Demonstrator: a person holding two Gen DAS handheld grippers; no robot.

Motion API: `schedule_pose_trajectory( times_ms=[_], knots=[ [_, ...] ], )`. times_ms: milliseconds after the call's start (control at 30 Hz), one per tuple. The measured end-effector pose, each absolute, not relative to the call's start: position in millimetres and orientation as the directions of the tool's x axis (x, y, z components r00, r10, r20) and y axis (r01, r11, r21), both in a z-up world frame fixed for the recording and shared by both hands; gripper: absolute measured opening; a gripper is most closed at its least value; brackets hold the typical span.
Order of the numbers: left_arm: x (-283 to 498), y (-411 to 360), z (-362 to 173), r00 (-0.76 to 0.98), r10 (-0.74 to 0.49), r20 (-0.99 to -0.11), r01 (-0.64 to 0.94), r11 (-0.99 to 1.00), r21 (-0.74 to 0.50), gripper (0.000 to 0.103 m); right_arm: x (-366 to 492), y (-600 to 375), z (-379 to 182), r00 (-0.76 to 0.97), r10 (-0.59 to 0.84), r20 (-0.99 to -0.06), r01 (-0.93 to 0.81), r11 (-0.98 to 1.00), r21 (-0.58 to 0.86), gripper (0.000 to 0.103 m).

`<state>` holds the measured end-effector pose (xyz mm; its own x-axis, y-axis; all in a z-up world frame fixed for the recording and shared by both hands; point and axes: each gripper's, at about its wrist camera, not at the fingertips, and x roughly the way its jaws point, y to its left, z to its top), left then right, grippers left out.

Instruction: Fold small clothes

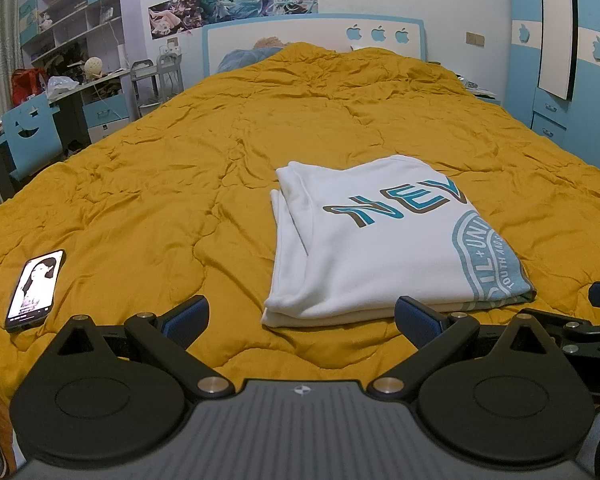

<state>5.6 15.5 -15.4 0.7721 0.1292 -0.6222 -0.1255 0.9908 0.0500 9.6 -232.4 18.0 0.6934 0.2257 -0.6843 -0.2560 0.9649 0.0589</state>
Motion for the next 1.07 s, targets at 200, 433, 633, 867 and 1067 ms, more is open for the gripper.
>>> schedule_pose_trajectory(
  times_ms=[200,433,633,867,1067],
  knots=[
    [5.0,16.6,-14.7,0.777,0.125,-0.617,-0.125,0.991,0.043,0.103,10.0,-232.9,17.7,0.692,0.225,-0.686,-0.255,0.965,0.06,0.082],
    [3.3,17.3,-14.8,0.78,0.125,-0.613,-0.126,0.991,0.041,0.103,9.8,-232.8,17.9,0.691,0.225,-0.686,-0.255,0.965,0.06,0.082],
    [3.2,17.8,-12.9,0.782,0.125,-0.61,-0.125,0.991,0.042,0.103,9.9,-234.1,17.0,0.691,0.223,-0.688,-0.253,0.966,0.059,0.082],
    [3.1,18.7,-11.9,0.782,0.126,-0.61,-0.127,0.991,0.043,0.103,9.8,-234.0,16.9,0.691,0.223,-0.688,-0.253,0.966,0.059,0.082],
    [2.5,19.3,-10.4,0.783,0.132,-0.607,-0.131,0.99,0.045,0.103,9.8,-234.1,16.9,0.691,0.222,-0.688,-0.253,0.966,0.058,0.082]
  ],
)
